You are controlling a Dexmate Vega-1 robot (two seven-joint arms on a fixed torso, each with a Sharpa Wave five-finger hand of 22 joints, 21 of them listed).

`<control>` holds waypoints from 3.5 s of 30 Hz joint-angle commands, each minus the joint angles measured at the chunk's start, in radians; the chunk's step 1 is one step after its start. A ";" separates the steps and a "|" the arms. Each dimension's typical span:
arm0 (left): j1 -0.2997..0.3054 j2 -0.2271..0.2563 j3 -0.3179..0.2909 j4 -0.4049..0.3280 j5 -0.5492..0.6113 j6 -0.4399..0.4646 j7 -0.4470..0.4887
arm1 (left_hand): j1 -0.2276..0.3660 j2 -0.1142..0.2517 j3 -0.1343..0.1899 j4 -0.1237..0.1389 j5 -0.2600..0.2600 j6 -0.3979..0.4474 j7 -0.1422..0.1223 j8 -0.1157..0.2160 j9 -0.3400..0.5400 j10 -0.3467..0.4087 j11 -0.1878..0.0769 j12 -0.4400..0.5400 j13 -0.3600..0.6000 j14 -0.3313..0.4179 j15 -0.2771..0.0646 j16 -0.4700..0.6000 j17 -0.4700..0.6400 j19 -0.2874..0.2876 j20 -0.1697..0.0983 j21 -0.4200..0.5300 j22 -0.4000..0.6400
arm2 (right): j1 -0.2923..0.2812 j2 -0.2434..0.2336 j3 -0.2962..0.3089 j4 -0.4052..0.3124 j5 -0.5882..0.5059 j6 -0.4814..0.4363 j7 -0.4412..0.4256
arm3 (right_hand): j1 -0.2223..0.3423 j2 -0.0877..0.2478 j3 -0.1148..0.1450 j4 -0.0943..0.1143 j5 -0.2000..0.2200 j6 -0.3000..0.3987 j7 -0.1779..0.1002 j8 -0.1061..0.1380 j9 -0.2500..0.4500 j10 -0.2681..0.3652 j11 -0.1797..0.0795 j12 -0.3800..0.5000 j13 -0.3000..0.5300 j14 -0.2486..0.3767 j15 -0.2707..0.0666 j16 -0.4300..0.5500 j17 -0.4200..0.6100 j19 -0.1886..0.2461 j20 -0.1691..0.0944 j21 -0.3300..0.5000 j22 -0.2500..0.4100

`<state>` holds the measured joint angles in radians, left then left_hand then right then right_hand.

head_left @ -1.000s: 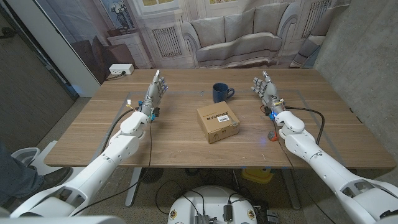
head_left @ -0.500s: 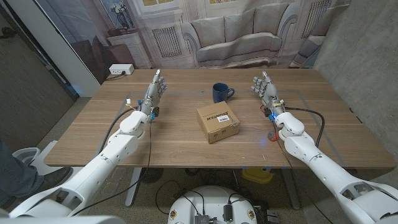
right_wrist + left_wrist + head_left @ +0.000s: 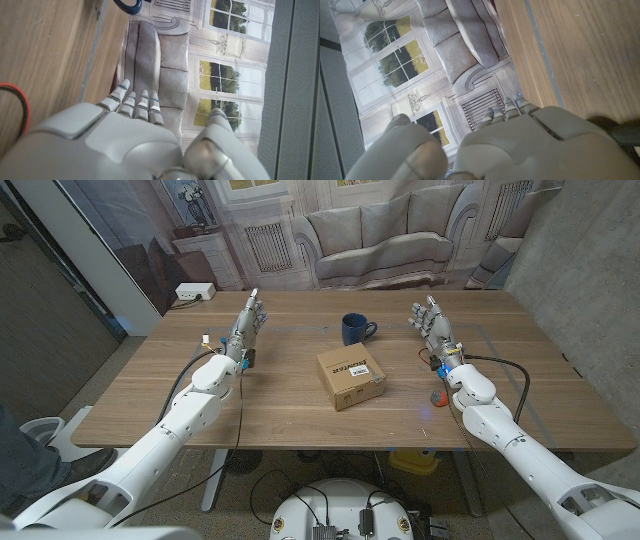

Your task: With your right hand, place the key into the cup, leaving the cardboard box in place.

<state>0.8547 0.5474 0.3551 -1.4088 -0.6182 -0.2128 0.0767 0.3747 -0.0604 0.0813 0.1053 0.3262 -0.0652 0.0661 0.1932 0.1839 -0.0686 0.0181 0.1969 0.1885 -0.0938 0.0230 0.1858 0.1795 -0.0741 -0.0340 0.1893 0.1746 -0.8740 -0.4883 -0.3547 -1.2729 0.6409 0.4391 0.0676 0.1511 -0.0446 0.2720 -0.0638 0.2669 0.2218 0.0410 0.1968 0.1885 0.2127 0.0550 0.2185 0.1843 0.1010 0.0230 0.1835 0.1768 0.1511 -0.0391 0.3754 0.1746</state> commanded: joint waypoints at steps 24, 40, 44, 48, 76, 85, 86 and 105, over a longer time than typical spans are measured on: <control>0.018 0.000 -0.006 -0.052 -0.008 0.003 0.013 | 0.024 0.019 0.009 -0.006 0.004 0.030 0.000 0.014 0.004 0.030 0.000 0.016 0.002 0.031 -0.005 0.011 0.003 0.017 -0.017 0.011 0.003 | -0.160 -0.069 0.046 -0.173 0.004 0.078 -0.004 | 0.046 -0.001 0.007 -0.030 -0.004 0.023 -0.008 0.011 0.003 0.021 -0.005 0.007 0.003 0.018 -0.005 0.006 0.002 0.022 -0.024 -0.017 0.002; -0.043 -0.030 0.002 0.009 -0.025 -0.006 -0.029 | 0.037 0.027 0.008 -0.011 0.002 0.061 -0.003 0.022 0.005 0.063 -0.004 0.025 0.003 0.064 -0.012 0.018 0.003 0.053 -0.015 0.021 0.003 | -0.233 -0.107 0.083 -0.248 0.042 0.100 0.026 | 0.056 -0.003 0.006 -0.037 -0.007 0.026 -0.014 0.010 0.003 0.029 -0.008 0.008 0.003 0.022 -0.008 0.006 0.002 0.028 -0.025 -0.022 0.003; -0.055 -0.030 0.008 0.009 -0.017 -0.002 -0.029 | 0.038 0.027 0.008 -0.011 0.001 0.065 -0.002 0.022 0.005 0.069 -0.003 0.027 0.003 0.066 -0.012 0.017 0.003 0.055 -0.014 0.021 0.003 | -0.247 -0.112 0.088 -0.264 0.033 0.108 0.021 | 0.058 -0.002 0.006 -0.038 -0.008 0.027 -0.014 0.010 0.004 0.030 -0.008 0.009 0.003 0.022 -0.009 0.006 0.002 0.028 -0.025 -0.024 0.003; -0.063 -0.031 0.013 0.013 -0.017 0.001 -0.039 | 0.040 0.028 0.007 -0.012 0.001 0.070 -0.005 0.023 0.005 0.072 -0.005 0.027 0.003 0.071 -0.014 0.018 0.003 0.055 -0.015 0.021 0.003 | -0.257 -0.112 0.088 -0.271 0.011 0.121 0.011 | 0.060 -0.002 0.006 -0.039 -0.009 0.029 -0.015 0.010 0.004 0.032 -0.010 0.009 0.003 0.023 -0.009 0.006 0.002 0.029 -0.025 -0.026 0.003; -0.042 0.008 -0.006 -0.014 -0.033 0.013 -0.059 | 0.050 0.034 0.004 -0.015 0.000 0.086 -0.011 0.023 0.005 0.089 -0.008 0.027 0.003 0.086 -0.015 0.016 0.003 0.058 -0.015 0.017 0.003 | -0.409 -0.116 0.103 -0.366 -0.146 0.200 -0.116 | 0.095 0.013 0.015 -0.055 -0.014 0.061 -0.043 0.018 0.005 0.055 -0.030 0.015 0.003 0.037 -0.021 0.007 0.002 0.047 -0.026 -0.037 0.004; -0.038 -0.004 -0.005 -0.013 -0.035 0.003 -0.052 | 0.053 0.036 0.003 -0.015 -0.001 0.089 -0.012 0.022 0.005 0.093 -0.009 0.027 0.003 0.089 -0.017 0.015 0.004 0.058 -0.014 0.016 0.003 | -0.444 -0.118 0.114 -0.385 -0.172 0.225 -0.132 | 0.126 0.036 0.030 -0.064 -0.017 0.076 -0.060 0.021 0.005 0.061 -0.031 0.015 0.004 0.039 -0.023 0.006 0.002 0.052 -0.026 -0.044 0.004; -0.038 -0.006 -0.005 -0.012 -0.035 0.002 -0.052 | 0.053 0.036 0.003 -0.015 -0.001 0.089 -0.012 0.022 0.005 0.093 -0.009 0.027 0.003 0.090 -0.017 0.015 0.004 0.058 -0.014 0.016 0.003 | -0.449 -0.117 0.116 -0.387 -0.177 0.228 -0.137 | 0.129 0.038 0.032 -0.065 -0.018 0.077 -0.062 0.022 0.006 0.062 -0.030 0.015 0.004 0.039 -0.023 0.006 0.002 0.052 -0.026 -0.044 0.004; -0.031 0.003 -0.005 -0.051 -0.013 0.005 -0.022 | 0.057 0.039 0.000 -0.016 -0.002 0.097 -0.015 0.022 0.005 0.100 -0.011 0.026 0.003 0.095 -0.019 0.014 0.004 0.058 -0.014 0.015 0.003 | -0.524 -0.101 0.152 -0.417 -0.293 0.269 -0.209 | 0.199 0.063 0.055 -0.091 -0.032 0.136 -0.125 0.035 0.007 0.085 -0.056 0.021 0.004 0.057 -0.036 0.007 0.001 0.062 -0.024 -0.061 0.004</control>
<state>0.8144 0.5387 0.3513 -1.4288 -0.6435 -0.2178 0.0346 0.4272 -0.0238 0.0855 0.0926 0.3262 0.0260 0.0501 0.2086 0.1836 0.0190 0.0089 0.2198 0.1882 -0.0056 -0.0003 0.2011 0.1792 -0.0239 -0.0304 0.2039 0.1742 -1.3586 -0.5995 -0.2217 -1.6780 0.4107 0.6831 -0.1067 0.3367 0.0198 0.3203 -0.1507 0.2357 0.3481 -0.0747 0.2236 0.1933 0.2857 0.0033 0.2341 0.1840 0.1477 -0.0128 0.1835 0.1771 0.2064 -0.0409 0.3209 0.1744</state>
